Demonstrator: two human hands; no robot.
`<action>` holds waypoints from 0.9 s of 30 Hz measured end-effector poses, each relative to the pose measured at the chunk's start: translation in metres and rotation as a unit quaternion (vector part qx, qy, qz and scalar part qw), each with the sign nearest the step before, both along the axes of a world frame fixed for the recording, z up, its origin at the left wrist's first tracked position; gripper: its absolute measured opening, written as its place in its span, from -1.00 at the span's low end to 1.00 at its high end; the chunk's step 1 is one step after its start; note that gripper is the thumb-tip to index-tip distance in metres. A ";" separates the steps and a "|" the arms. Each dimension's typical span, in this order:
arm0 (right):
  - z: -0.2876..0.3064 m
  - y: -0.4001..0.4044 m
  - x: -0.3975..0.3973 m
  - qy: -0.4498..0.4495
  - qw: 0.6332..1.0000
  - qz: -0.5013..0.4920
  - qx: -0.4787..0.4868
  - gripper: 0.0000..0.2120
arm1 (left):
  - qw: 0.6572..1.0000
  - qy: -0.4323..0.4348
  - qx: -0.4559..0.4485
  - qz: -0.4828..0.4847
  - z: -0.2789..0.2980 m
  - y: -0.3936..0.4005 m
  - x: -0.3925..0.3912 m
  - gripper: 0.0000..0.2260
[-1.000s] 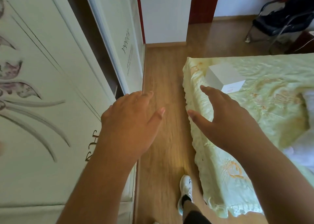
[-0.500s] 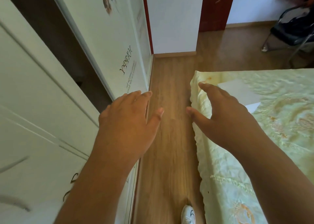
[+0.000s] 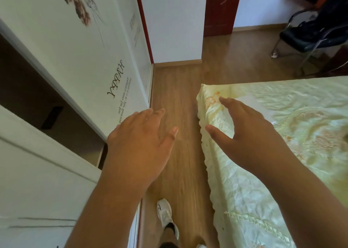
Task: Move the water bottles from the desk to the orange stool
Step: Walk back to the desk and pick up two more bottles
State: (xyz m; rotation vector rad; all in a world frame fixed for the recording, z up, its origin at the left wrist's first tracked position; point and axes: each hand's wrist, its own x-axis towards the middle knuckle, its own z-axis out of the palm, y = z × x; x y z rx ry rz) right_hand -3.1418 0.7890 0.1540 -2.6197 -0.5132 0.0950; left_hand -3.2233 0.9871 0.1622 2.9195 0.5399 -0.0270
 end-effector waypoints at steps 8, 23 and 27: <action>0.011 0.035 0.081 -0.012 0.999 -0.049 -0.022 -0.26 | 0.998 -0.034 -0.014 -0.046 0.005 0.042 0.098 -0.43; 0.013 0.157 0.227 -0.017 0.995 -0.089 -0.029 -0.26 | 0.994 -0.058 -0.015 -0.093 0.021 0.166 0.267 -0.43; 0.015 0.175 0.276 -0.022 0.996 -0.090 -0.013 -0.28 | 0.996 -0.044 -0.010 -0.082 0.016 0.189 0.306 -0.43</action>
